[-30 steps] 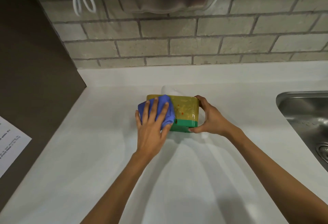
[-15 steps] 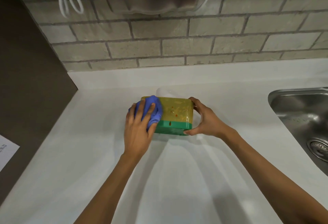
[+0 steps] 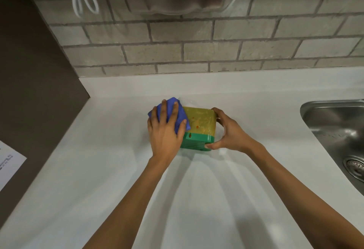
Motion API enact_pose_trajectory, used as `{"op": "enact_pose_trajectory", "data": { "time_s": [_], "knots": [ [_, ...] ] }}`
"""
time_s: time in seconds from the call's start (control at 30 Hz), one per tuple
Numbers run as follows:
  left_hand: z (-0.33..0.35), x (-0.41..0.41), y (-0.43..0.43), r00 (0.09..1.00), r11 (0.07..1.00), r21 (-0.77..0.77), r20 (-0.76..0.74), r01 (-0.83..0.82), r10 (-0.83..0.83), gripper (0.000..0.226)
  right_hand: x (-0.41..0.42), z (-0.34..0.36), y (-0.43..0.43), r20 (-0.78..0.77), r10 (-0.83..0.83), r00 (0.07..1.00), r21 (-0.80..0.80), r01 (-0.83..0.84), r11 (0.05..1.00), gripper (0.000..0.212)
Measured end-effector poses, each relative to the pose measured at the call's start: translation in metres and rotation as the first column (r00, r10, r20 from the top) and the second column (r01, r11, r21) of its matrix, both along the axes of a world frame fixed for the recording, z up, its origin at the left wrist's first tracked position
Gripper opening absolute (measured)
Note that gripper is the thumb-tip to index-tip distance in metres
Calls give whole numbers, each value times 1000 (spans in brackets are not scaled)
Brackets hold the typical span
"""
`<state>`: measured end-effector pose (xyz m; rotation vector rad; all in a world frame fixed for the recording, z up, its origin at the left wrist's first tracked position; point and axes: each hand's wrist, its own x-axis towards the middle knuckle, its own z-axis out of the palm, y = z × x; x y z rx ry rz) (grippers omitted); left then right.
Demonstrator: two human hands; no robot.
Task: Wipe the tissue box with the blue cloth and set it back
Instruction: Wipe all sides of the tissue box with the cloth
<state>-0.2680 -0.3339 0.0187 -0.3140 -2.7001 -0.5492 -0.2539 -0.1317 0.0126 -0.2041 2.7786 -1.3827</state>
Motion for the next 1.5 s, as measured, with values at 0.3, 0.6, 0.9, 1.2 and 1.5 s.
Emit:
{"op": "enact_pose_trajectory", "data": {
  "time_s": [0.3, 0.6, 0.9, 1.2, 1.5],
  "knots": [
    [-2, -2, -24, 998, 986, 151, -13, 69, -68, 42, 3, 1, 2, 3, 16, 1000, -22, -16, 1000, 102],
    [-14, 19, -36, 953, 966, 0, -163, 259, -255, 42, 5, 3, 4, 9, 17, 1000, -14, -17, 1000, 103],
    [-25, 43, -5, 915, 947, -69, -246, 314, -321, 41, 4, 1, 2, -1, 10, 1000, 2, -10, 1000, 104],
    [-11, 28, -19, 946, 968, -102, -210, 230, -247, 45, 8, 1, 1, -2, -8, 1000, -4, 8, 1000, 107],
    [-1, 33, 31, 932, 945, -109, -161, 309, -324, 41, 13, 3, -5, -38, -13, 999, -3, 13, 1000, 98]
  ]
}}
